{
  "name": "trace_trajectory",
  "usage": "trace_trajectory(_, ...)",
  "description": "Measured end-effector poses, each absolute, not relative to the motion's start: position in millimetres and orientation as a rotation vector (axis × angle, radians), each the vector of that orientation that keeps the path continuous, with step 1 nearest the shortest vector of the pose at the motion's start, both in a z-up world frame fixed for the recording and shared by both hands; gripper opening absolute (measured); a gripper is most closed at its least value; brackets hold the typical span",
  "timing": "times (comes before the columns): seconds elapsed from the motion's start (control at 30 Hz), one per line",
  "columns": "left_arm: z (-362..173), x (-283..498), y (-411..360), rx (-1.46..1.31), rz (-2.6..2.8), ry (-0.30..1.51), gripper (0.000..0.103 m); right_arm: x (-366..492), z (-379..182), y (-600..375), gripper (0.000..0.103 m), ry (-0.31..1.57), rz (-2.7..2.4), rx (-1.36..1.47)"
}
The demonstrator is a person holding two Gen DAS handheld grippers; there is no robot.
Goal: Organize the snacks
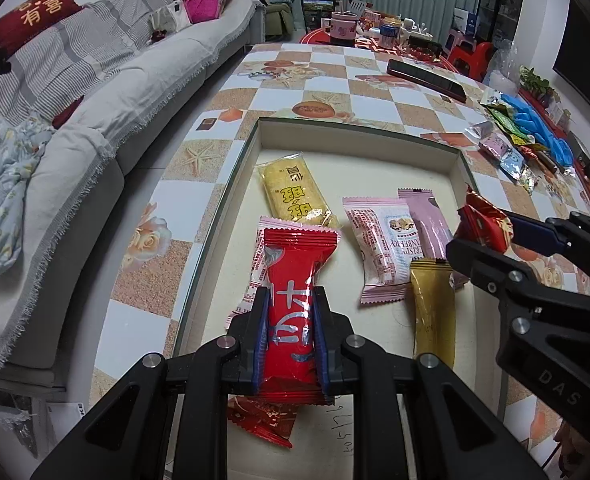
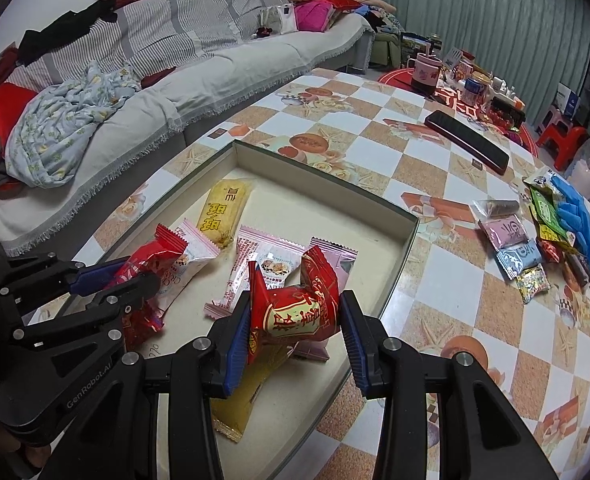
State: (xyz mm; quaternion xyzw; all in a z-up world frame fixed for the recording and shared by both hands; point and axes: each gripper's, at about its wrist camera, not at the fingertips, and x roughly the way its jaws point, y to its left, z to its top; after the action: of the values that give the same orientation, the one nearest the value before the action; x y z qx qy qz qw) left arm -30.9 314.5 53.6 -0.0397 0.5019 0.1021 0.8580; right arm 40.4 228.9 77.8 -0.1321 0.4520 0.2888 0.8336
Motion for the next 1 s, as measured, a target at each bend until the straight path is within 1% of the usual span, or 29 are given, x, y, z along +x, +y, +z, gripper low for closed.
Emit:
trace_trajectory(0.4, 50, -27, 316, -0.079, 0.196, 1.086, 0.022, 45, 76, 236, 0.044, 0.98, 0.622, -0.269)
trace_trajectory(0.43, 50, -28, 316, -0.079, 0.195, 1.089, 0.026, 45, 77, 237, 0.044, 0.98, 0.629, -0.263)
trace_trajectory(0.47, 50, -28, 317, -0.083, 0.196, 1.091, 0.039, 46, 78, 238, 0.044, 0.983, 0.643, -0.252)
trace_trajectory(0.5, 50, -29, 317, -0.091, 0.196, 1.088, 0.048, 46, 80, 239, 0.049, 0.991, 0.663, -0.237)
trace_trajectory(0.53, 51, -31, 319, -0.096, 0.201, 1.08, 0.067, 46, 83, 240, 0.065, 0.989, 0.672, -0.228)
trace_trajectory(0.57, 53, -34, 320, -0.097, 0.209, 1.072, 0.078, 45, 86, 240, 0.076, 0.976, 0.669, -0.226)
trace_trajectory(0.6, 55, -37, 321, -0.098, 0.212, 1.061, 0.079, 43, 90, 239, 0.089, 0.953, 0.663, -0.227)
trace_trajectory(0.7, 59, -46, 324, -0.122, 0.19, 1.044, 0.08, 40, 100, 236, 0.089, 0.922, 0.669, -0.212)
trace_trajectory(0.87, 63, -65, 328, -0.122, 0.195, 1.024, 0.087, 35, 109, 218, 0.089, 0.916, 0.669, -0.146)
trace_trajectory(1.0, 69, -82, 328, -0.174, 0.164, 0.997, 0.088, 22, 105, 204, 0.089, 0.938, 0.676, -0.13)
